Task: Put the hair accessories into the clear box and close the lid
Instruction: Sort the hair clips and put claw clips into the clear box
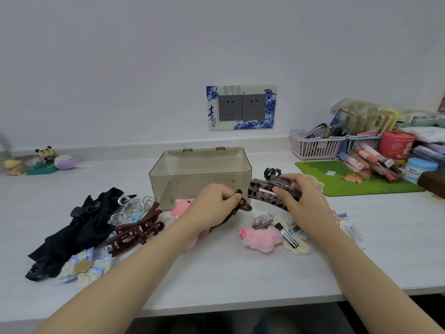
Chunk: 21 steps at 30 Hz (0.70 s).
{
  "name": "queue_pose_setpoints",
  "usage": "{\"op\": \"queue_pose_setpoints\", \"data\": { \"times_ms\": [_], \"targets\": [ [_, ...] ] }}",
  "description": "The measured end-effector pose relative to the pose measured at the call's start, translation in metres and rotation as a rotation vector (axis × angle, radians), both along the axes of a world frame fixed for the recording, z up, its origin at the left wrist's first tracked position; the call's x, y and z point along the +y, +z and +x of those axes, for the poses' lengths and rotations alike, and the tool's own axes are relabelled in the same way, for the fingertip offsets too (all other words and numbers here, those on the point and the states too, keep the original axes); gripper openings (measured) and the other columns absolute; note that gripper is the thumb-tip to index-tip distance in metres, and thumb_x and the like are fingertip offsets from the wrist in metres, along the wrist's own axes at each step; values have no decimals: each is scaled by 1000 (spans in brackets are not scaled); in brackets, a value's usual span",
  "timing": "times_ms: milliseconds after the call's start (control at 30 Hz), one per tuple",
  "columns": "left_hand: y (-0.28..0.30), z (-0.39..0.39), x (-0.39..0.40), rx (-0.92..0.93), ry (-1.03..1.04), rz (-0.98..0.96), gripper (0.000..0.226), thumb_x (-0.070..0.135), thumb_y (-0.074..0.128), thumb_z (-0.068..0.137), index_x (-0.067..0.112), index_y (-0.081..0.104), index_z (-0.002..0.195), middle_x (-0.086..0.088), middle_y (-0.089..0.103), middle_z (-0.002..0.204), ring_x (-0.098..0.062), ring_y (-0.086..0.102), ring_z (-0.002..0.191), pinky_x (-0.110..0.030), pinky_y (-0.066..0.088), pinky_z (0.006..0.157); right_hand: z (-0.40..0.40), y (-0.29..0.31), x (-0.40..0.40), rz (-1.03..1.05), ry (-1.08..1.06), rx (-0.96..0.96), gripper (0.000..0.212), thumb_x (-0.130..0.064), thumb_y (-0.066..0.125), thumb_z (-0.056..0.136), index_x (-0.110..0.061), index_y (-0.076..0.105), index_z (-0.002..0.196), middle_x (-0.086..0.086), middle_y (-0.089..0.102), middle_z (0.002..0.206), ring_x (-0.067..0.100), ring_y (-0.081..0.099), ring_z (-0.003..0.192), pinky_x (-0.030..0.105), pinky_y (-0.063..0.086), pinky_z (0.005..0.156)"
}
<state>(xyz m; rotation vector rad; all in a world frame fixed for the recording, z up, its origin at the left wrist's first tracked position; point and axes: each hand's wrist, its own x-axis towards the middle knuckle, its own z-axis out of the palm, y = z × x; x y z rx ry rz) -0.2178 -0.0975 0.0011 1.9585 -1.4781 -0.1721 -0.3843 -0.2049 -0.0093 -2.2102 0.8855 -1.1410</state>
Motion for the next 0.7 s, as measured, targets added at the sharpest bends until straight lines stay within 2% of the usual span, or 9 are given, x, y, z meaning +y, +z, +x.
{"op": "queue_pose_setpoints", "data": {
  "times_ms": [100, 167, 233, 300, 400, 467, 533, 633, 700],
  "targets": [
    [3, 0, 6, 203, 82, 11, 51, 26, 53, 92, 7, 41, 47, 3, 33, 47, -11, 28, 46, -23, 22, 45, 0, 2, 2, 48, 37, -69, 33, -22, 62, 86, -12, 56, 117, -16, 48, 76, -30, 43, 74, -5, 34, 60],
    [8, 0, 10, 388, 120, -21, 43, 32, 55, 90, -2, 63, 66, -5, 45, 58, -15, 37, 53, -22, 27, 51, 0, 4, 4, 83, 63, -116, 31, -23, 62, 86, -14, 57, 115, -9, 60, 83, -11, 57, 80, -2, 38, 62],
    [18, 2, 15, 572, 121, -87, 34, 33, 57, 89, 3, 72, 81, -9, 60, 70, -18, 52, 62, -25, 38, 62, 0, 8, 3, 91, 77, -163, 29, -27, 62, 85, -20, 57, 113, -4, 67, 89, 9, 63, 87, 3, 41, 65],
    [34, 10, 20, 734, 72, -144, 25, 27, 59, 89, 5, 72, 85, -7, 69, 75, -20, 62, 69, -27, 46, 69, 2, 19, 5, 52, 91, -190, 26, -29, 62, 85, -24, 56, 110, -13, 67, 87, 8, 63, 88, 7, 42, 69],
    [72, 34, 25, 929, -9, -258, 13, 15, 57, 89, 7, 67, 88, -2, 69, 68, -12, 65, 58, -23, 53, 57, 14, 51, 10, 55, 196, -258, 26, -28, 61, 85, -22, 55, 110, -11, 68, 92, 7, 64, 89, 9, 46, 70],
    [100, 55, 25, 902, -11, -296, 13, 13, 54, 91, 8, 65, 86, -3, 66, 69, -9, 63, 53, -20, 52, 52, 31, 73, 10, 73, 242, -275, 27, -28, 60, 86, -21, 55, 112, -5, 68, 98, 10, 65, 89, 12, 49, 69],
    [118, 76, 19, 848, -7, -272, 15, 12, 51, 92, 9, 62, 83, -2, 61, 70, -8, 59, 53, -18, 51, 52, 54, 88, 6, 83, 272, -265, 30, -29, 60, 86, -19, 54, 114, -3, 67, 99, 9, 63, 89, 7, 46, 65],
    [121, 108, -1, 821, 37, -147, 20, 11, 48, 94, 12, 58, 77, 3, 60, 58, -5, 56, 48, -16, 49, 52, 93, 97, -4, 62, 232, -139, 34, -34, 60, 86, -19, 52, 115, -8, 60, 83, 5, 56, 73, 11, 40, 57],
    [113, 130, -18, 787, 76, -60, 20, 10, 46, 95, 12, 56, 78, 3, 59, 60, -5, 57, 49, -18, 47, 56, 117, 95, -13, 76, 214, -60, 34, -35, 61, 85, -17, 52, 113, -8, 54, 76, 5, 52, 65, 19, 39, 55]
  ]
}}
